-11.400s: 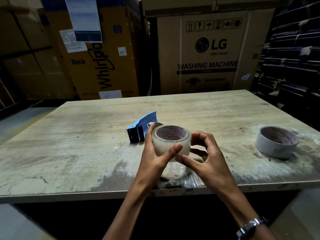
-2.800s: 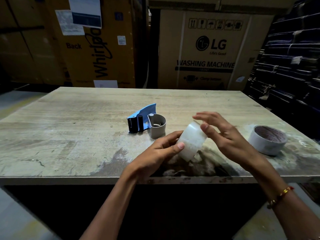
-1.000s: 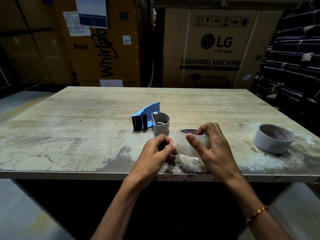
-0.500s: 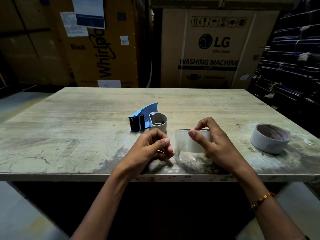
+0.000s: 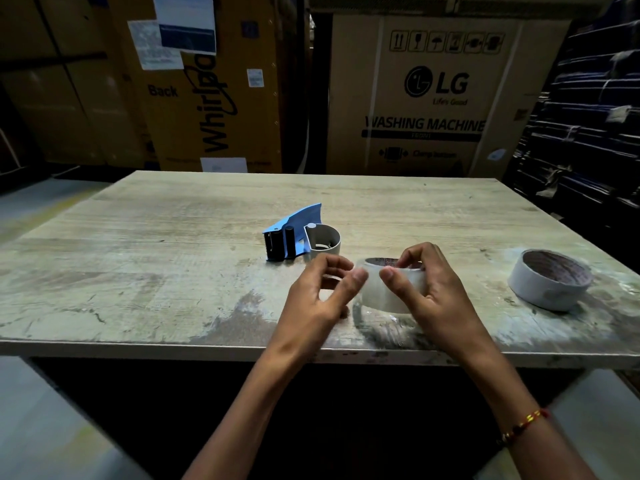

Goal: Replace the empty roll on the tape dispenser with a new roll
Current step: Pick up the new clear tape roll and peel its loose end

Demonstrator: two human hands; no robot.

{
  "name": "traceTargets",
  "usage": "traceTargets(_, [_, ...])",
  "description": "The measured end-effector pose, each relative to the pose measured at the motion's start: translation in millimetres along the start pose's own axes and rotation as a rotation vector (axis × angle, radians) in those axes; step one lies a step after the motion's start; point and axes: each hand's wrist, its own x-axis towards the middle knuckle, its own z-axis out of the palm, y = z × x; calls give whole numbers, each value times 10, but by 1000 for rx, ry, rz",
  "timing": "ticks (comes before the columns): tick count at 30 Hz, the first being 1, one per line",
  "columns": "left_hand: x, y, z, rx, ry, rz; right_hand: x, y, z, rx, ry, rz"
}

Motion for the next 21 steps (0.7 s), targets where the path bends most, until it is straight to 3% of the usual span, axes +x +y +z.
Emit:
traceTargets(4, [-43, 23, 162, 161, 137, 93, -66, 1, 81, -50, 58, -55])
traceTargets(9, [-48, -114, 205, 160, 224, 145, -102, -4, 101, -35, 94, -49])
traceTargets(14, [-41, -129, 206, 69, 266, 77, -117, -14, 126, -41, 95, -30])
traceTargets(21, [-101, -90, 171, 147, 122, 159, -113, -10, 96, -7, 99, -15])
